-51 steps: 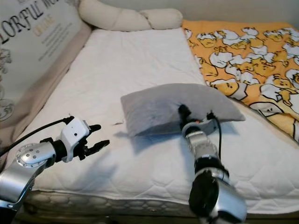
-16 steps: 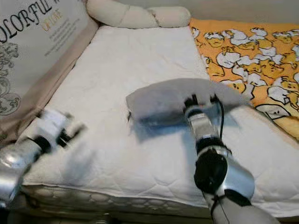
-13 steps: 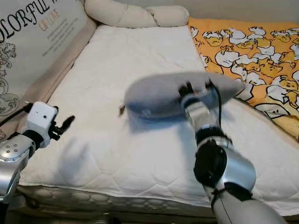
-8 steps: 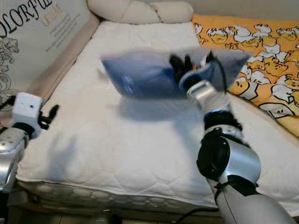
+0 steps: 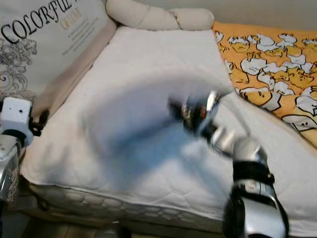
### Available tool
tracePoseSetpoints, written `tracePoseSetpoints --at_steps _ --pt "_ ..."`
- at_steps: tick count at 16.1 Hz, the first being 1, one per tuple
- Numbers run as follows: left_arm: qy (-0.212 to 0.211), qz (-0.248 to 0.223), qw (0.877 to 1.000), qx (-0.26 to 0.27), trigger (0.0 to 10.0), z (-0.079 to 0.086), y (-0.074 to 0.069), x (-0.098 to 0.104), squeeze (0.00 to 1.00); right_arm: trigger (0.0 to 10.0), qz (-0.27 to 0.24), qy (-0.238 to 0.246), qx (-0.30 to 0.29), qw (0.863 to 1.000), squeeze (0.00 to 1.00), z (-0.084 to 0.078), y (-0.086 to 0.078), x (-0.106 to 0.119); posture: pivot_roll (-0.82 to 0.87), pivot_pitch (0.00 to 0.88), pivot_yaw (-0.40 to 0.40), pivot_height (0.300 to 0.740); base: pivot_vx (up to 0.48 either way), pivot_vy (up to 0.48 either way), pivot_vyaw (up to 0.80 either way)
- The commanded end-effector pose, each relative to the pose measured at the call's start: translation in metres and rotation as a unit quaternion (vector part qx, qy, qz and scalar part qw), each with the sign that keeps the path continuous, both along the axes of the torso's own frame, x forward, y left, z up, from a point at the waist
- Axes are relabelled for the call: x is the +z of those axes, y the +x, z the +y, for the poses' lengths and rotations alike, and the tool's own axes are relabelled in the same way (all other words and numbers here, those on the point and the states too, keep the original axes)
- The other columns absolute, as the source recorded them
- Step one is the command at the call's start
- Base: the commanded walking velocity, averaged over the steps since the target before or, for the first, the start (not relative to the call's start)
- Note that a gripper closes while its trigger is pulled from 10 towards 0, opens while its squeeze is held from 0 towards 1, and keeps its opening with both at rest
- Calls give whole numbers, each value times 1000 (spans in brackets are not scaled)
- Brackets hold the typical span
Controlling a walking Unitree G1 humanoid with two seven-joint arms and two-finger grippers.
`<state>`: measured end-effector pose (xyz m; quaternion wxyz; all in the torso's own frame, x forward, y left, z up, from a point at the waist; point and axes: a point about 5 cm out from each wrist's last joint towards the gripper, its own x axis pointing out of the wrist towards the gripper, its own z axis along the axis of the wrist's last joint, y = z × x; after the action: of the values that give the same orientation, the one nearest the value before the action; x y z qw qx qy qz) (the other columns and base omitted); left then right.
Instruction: Clean up the room
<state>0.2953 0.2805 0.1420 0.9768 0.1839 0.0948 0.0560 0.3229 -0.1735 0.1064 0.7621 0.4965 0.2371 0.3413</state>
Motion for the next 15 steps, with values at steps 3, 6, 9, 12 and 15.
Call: tracePoseSetpoints --at_steps 3,6,9,12,15 --pt "-11 7 1000 -27 10000 -1 7 2 0 0 137 -233 -131 954 0 -53 -21 -70 26 0 56 740 0 0 0" --pt "-29 28 996 -86 10000 -27 29 -4 333 0 124 -288 -160 936 0 -73 -23 -71 19 0 60 740 0 0 0" --pt "-104 43 983 -145 10000 -57 56 -9 1000 0 106 -323 -145 929 0 -74 -24 -75 3 0 71 740 0 0 0" --pt "-191 119 953 -201 10000 -95 64 -37 1000 0 94 -343 -139 924 0 -74 -26 -79 -26 0 93 740 0 0 0" --pt "-306 204 889 -272 10000 -127 47 -66 1000 0 66 -347 -118 928 0 -63 -20 -76 -58 0 111 740 0 0 0"
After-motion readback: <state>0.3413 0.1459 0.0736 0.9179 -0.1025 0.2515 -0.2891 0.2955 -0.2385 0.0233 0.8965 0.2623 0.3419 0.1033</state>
